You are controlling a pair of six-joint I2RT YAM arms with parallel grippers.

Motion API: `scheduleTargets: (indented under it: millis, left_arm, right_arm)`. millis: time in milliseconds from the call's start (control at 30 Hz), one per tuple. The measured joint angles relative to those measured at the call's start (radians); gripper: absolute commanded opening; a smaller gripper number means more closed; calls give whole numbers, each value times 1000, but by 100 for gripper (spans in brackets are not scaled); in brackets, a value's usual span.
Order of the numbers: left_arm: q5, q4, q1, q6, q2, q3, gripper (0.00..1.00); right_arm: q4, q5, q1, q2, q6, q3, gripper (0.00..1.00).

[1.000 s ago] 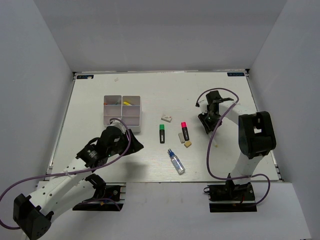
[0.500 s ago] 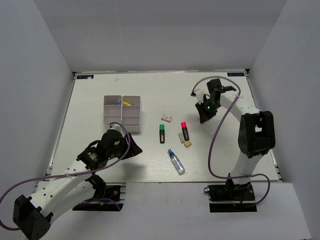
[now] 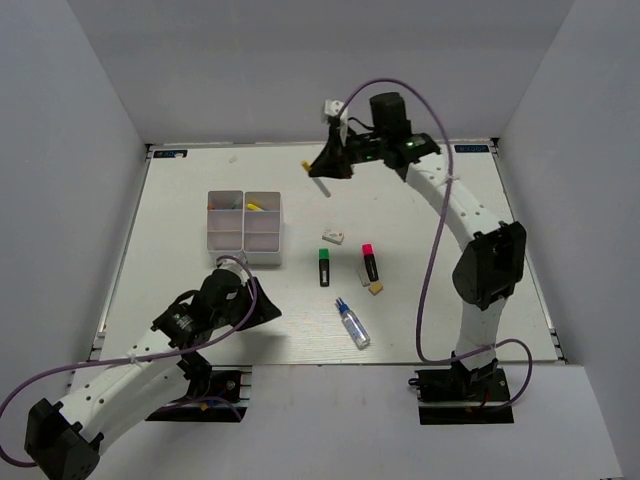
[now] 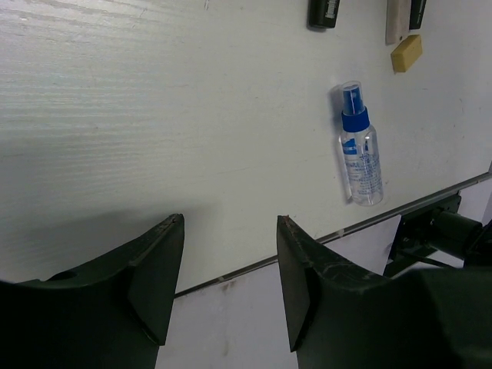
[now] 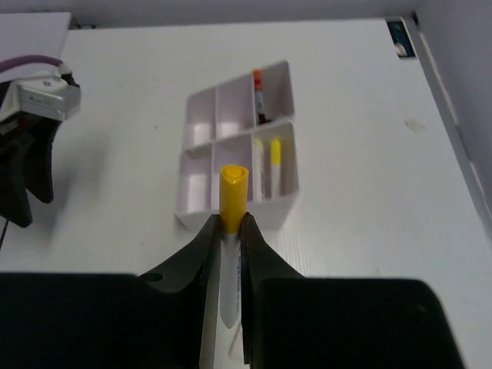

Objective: Sort the stationery into containers
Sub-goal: Place the pen in the storage box.

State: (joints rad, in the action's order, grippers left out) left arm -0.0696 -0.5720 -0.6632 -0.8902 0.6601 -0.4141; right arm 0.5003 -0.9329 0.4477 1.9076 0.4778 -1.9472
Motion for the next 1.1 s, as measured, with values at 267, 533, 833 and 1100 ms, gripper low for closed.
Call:
scheduleTargets:
  millis: [267, 533, 833, 1100]
  left_arm:
    - [-2, -31, 0, -17, -20, 0, 61]
    - [-2, -34, 0, -24, -6, 0, 61]
    - [-2, -34, 0, -27, 4, 0, 63]
    - [-2, -28, 0, -24, 35, -29, 64]
  right_arm:
    - [-592, -83, 160, 217, -278, -13, 0]
    - [-838, -63, 217, 359, -401, -106, 0]
    - [-885, -9, 234, 419, -406, -106, 0]
    - [-879, 25, 226, 438, -378, -104, 26]
